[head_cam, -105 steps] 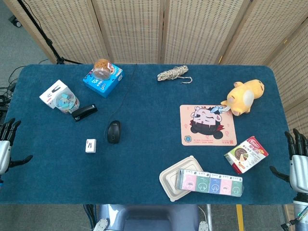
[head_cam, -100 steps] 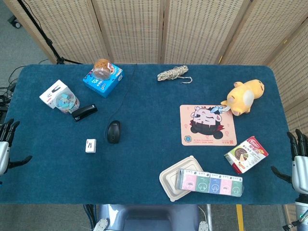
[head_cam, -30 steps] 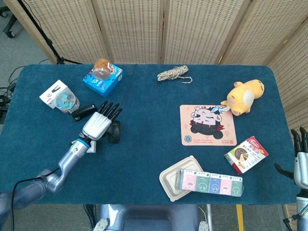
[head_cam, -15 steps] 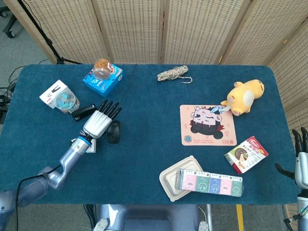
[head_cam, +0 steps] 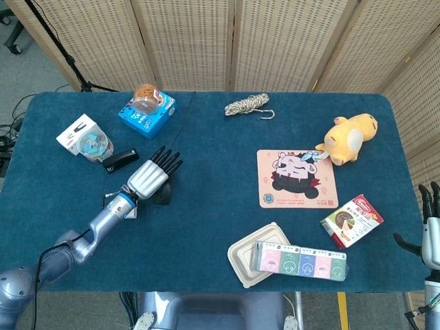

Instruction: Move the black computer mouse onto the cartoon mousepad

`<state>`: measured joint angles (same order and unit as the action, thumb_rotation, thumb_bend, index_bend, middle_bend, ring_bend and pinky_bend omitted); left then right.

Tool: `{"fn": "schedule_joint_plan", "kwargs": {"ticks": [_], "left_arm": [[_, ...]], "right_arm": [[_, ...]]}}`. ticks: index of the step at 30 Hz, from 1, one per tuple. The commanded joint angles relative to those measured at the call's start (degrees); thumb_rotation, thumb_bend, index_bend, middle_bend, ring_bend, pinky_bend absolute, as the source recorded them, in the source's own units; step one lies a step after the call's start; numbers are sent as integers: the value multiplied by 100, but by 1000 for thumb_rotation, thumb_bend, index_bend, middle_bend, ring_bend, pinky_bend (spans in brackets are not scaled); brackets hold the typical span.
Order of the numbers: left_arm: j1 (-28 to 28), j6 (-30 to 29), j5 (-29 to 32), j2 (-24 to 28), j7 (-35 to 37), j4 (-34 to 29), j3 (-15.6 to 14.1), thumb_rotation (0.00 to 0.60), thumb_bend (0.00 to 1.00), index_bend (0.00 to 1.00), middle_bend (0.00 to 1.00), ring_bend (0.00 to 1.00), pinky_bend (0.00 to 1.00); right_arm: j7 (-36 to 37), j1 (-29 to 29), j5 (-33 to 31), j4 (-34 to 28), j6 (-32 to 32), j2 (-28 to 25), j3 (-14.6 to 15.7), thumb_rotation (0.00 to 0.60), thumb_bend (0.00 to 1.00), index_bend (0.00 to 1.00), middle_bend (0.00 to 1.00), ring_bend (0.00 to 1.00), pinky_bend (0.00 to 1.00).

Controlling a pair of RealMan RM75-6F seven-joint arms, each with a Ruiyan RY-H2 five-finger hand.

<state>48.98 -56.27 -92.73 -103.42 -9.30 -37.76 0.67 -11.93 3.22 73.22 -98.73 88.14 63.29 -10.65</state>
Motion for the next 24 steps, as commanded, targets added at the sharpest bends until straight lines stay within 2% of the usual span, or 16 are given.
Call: {"fn": "schedule_joint_plan", "kwargs": {"ticks": [1, 7, 11, 12, 15, 17, 20, 24], "left_arm": [[60, 6, -116, 18, 71, 50, -124, 600, 0, 0, 0, 0, 0], [139, 91, -260, 76, 70, -6, -299, 600, 5, 0, 0, 0, 0], [143, 156, -228, 53, -176, -41, -300, 600, 61, 10, 0, 0, 0], [143, 160, -218, 48, -215, -60, -295, 600, 73, 36, 0, 0, 0], [123, 163, -213, 25, -316, -69, -317, 600, 114, 233, 32, 28, 75], [118, 194, -212, 15, -334, -64, -341, 600, 136, 326, 117, 98, 159], [117, 234, -206, 1, -365, -40, -363, 600, 173, 402, 212, 173, 224], [121, 187, -249, 4, -355, -11, -404, 600, 207, 478, 289, 239, 293]], "right_arm": [[4, -1, -9, -3, -1, -1, -3, 600, 0, 0, 0, 0, 0], [11, 9, -15, -7, -40, -3, 11, 600, 0, 0, 0, 0, 0], [32, 2, -11, -16, -23, -13, 5, 600, 0, 0, 0, 0, 0], [36, -1, -8, -19, -17, -17, 4, 600, 0, 0, 0, 0, 0], [63, -9, -4, -27, -7, -30, 2, 600, 0, 0, 0, 0, 0], [78, -10, -3, -29, -13, -38, 4, 600, 0, 0, 0, 0, 0], [99, -10, -4, -32, -25, -47, 6, 600, 0, 0, 0, 0, 0], [112, -11, 0, -30, -21, -52, 4, 600, 0, 0, 0, 0, 0]]}}
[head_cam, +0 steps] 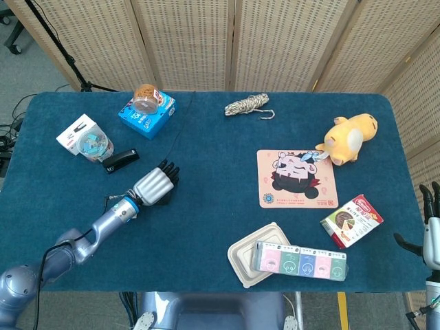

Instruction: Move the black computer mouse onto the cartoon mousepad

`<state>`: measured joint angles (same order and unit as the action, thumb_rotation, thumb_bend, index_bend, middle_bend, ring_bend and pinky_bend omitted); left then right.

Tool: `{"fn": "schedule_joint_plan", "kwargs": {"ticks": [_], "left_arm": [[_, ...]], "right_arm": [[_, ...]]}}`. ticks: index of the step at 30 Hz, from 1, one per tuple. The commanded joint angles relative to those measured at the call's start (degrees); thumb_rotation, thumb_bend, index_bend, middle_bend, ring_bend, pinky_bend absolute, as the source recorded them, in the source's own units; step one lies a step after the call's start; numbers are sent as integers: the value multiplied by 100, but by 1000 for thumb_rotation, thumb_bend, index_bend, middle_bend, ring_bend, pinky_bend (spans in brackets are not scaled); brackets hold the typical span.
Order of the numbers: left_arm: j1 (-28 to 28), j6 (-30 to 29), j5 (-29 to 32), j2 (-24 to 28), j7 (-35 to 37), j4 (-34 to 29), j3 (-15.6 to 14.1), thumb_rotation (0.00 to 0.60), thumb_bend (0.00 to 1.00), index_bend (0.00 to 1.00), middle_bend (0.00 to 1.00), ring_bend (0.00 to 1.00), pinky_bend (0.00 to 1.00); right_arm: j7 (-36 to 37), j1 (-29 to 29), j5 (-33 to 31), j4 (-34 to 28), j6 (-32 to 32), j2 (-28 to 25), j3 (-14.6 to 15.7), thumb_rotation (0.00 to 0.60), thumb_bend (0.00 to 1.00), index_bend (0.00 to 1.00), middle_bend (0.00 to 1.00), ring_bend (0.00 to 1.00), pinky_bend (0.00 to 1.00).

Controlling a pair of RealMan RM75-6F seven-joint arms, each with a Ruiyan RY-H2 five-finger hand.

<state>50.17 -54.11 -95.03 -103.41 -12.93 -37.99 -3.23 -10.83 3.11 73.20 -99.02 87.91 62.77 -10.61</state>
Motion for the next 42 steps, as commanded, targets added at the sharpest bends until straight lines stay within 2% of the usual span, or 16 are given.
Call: {"fn": "schedule_joint_plan", "kwargs": {"ticks": [1, 5, 12, 17, 18, 24, 33, 42], "left_arm": [[1, -65, -35, 7, 18, 16, -22, 600, 215, 497, 305, 253, 306], [9, -300, -168, 22, 128, 79, -83, 600, 238, 566, 369, 306, 331], [125, -952, -663, 63, 561, 401, -347, 600, 241, 616, 413, 342, 348], [361, -1670, -1180, 14, 881, 878, -580, 600, 237, 616, 414, 342, 348], [496, -1926, -1384, -7, 929, 1052, -668, 600, 235, 616, 414, 341, 349], [1065, -2622, -1993, -243, 1166, 1951, -1009, 600, 226, 616, 414, 337, 348], [1895, -2639, -2465, -708, 1498, 2808, -1495, 600, 201, 616, 410, 319, 348], [2314, -2148, -2352, -1086, 1714, 3060, -1569, 600, 145, 612, 405, 312, 348]], "right_arm": [[5, 0, 1, -2, 0, -1, -1, 600, 0, 0, 0, 0, 0], [9, 0, 3, -3, 2, -1, 0, 600, 0, 0, 0, 0, 0], [13, 5, 0, -2, -12, 1, 4, 600, 0, 0, 0, 0, 0], [5, 5, -35, 1, -8, 7, -11, 600, 0, 0, 0, 0, 0], [0, 5, -55, 8, -8, 8, -20, 600, 0, 0, 0, 0, 0], [-5, 15, -181, 46, -35, 15, -70, 600, 0, 0, 0, 0, 0], [-1, 31, -355, 99, -89, 29, -131, 600, 0, 0, 0, 0, 0], [26, 52, -549, 174, -161, 23, -205, 600, 0, 0, 0, 0, 0]]}}
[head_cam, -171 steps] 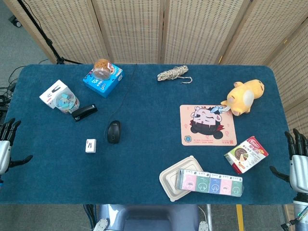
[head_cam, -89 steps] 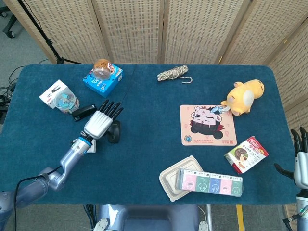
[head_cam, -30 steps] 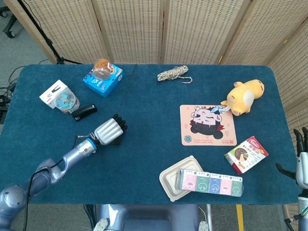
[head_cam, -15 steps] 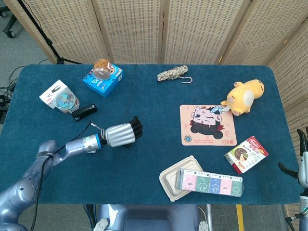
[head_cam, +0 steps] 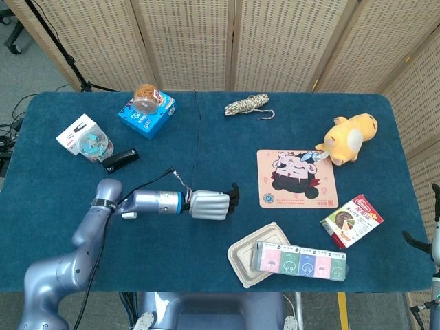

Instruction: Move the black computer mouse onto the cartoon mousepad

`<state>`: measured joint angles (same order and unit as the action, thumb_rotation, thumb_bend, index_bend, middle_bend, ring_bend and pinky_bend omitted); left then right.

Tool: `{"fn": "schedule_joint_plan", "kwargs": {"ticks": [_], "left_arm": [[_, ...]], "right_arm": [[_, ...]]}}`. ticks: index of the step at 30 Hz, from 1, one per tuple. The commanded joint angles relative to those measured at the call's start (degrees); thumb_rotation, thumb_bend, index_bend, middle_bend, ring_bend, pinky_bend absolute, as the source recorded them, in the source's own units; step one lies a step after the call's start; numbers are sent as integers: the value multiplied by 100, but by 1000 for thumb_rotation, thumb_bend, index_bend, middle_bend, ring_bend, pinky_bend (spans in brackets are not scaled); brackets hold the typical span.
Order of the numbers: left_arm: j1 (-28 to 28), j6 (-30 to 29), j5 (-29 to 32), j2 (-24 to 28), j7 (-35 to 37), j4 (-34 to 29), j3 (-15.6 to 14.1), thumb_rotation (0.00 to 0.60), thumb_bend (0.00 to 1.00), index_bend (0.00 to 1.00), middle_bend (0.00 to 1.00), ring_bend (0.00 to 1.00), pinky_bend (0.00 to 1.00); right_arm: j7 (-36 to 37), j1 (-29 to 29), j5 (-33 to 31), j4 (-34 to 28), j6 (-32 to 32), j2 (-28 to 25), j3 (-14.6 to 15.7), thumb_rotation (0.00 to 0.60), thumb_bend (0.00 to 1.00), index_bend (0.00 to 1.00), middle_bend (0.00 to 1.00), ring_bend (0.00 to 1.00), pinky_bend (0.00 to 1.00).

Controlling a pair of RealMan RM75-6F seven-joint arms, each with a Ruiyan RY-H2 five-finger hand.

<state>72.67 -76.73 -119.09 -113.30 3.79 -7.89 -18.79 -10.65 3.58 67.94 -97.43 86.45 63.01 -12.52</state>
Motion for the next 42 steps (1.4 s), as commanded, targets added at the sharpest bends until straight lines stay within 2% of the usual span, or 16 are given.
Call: {"fn": "schedule_joint_plan", "kwargs": {"ticks": [1, 3, 5, 6, 8, 10, 11, 23, 27, 31, 35, 37, 42], "left_arm": [[77, 155, 67, -131, 43, 65, -20, 600, 145, 612, 404, 312, 349], [102, 269, 87, -208, 41, 101, -49, 600, 145, 607, 400, 307, 349], [116, 434, 130, -281, -51, 168, -54, 600, 145, 523, 323, 251, 342], [121, 541, 177, -315, -128, 199, -34, 600, 145, 456, 255, 207, 327], [119, 577, 288, -349, -195, 194, 41, 600, 144, 184, 50, 55, 240], [120, 544, 415, -366, -228, 178, 130, 600, 141, 24, 0, 1, 161], [124, 494, 471, -369, -233, 165, 173, 600, 139, 1, 0, 0, 142], [80, 152, 957, -210, -243, 53, 486, 600, 131, 0, 0, 0, 113], [-148, -71, 1340, -65, -2, -173, 804, 600, 123, 0, 0, 0, 113], [-417, -409, 1627, 212, 371, -516, 1042, 600, 72, 0, 0, 0, 110], [-798, -831, 1913, 671, 753, -1107, 1274, 600, 15, 0, 0, 0, 83], [-1050, -935, 2100, 1003, 816, -1610, 1402, 600, 4, 0, 0, 0, 76], [-1881, -866, 2758, 2046, 497, -3375, 1679, 600, 0, 0, 0, 0, 63]], "right_arm": [[12, 7, -36, 20, -23, -2, -16, 600, 0, 0, 0, 0, 0], [17, 9, -65, 31, -35, 0, -23, 600, 0, 0, 0, 0, 0], [29, 6, -88, 28, -34, -6, -34, 600, 0, 0, 0, 0, 0], [33, 3, -88, 26, -27, -11, -37, 600, 0, 0, 0, 0, 0], [39, 0, -83, 24, -15, -15, -40, 600, 0, 0, 0, 0, 0], [43, -3, -70, 17, -7, -18, -35, 600, 0, 0, 0, 0, 0], [41, -1, -68, 21, -9, -16, -33, 600, 0, 0, 0, 0, 0], [8, 8, -42, 18, -24, -2, 3, 600, 0, 0, 0, 0, 0], [-35, 20, -58, 26, -45, 7, 12, 600, 0, 0, 0, 0, 0], [-94, 34, -53, 30, -57, 27, 31, 600, 0, 0, 0, 0, 0], [-207, 67, -69, 36, -100, 75, 59, 600, 0, 0, 0, 0, 0], [-288, 94, -98, 44, -138, 120, 74, 600, 0, 0, 0, 0, 0], [-389, 174, -144, -14, -257, 193, 90, 600, 0, 0, 0, 0, 0]]}}
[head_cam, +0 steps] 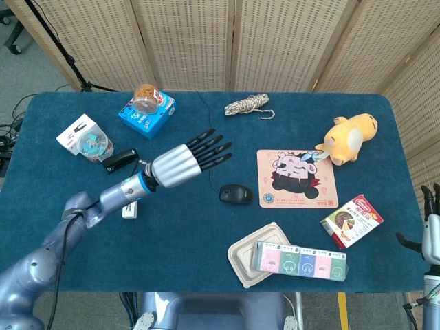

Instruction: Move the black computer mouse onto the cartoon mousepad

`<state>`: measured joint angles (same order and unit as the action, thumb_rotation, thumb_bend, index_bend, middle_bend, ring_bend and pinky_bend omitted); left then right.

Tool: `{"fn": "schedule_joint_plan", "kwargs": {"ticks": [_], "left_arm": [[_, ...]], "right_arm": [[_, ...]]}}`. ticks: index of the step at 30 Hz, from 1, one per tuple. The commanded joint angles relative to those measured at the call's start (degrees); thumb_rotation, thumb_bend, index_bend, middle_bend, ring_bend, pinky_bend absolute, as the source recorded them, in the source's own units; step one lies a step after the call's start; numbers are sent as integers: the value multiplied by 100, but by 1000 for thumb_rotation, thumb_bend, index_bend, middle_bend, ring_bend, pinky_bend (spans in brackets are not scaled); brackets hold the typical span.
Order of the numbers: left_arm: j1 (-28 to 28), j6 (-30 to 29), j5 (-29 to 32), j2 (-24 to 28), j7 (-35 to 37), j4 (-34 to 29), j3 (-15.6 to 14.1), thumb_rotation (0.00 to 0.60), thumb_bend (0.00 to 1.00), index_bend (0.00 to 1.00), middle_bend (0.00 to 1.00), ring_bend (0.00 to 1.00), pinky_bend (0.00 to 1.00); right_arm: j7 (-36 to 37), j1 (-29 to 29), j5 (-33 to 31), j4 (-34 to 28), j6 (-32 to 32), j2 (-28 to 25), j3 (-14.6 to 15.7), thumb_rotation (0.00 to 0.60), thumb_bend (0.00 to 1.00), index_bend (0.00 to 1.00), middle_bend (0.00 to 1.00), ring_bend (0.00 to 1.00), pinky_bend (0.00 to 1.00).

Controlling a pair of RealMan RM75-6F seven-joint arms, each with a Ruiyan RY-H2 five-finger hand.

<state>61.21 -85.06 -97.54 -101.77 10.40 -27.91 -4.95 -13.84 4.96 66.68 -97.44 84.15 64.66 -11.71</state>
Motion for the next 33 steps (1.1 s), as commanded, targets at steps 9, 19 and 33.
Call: {"fn": "schedule_joint_plan", "kwargs": {"ticks": [9, 19, 33], "left_arm": [[-2041, 491, 2077, 2473, -1577, -4313, 478, 600, 0, 0, 0, 0, 0], [-3099, 812, 3377, 3585, -1138, -6359, 634, 600, 0, 0, 0, 0, 0], [-3959, 571, 3661, 4394, -1014, -7332, 772, 600, 0, 0, 0, 0, 0]], "right_arm": [[-688, 286, -41, -237, -119, -29, -54, 600, 0, 0, 0, 0, 0], [-1442, 868, -299, -548, -517, -112, -328, 600, 0, 0, 0, 0, 0], [-2017, 2545, -1361, -1099, -2291, 49, -762, 600, 0, 0, 0, 0, 0]]}}
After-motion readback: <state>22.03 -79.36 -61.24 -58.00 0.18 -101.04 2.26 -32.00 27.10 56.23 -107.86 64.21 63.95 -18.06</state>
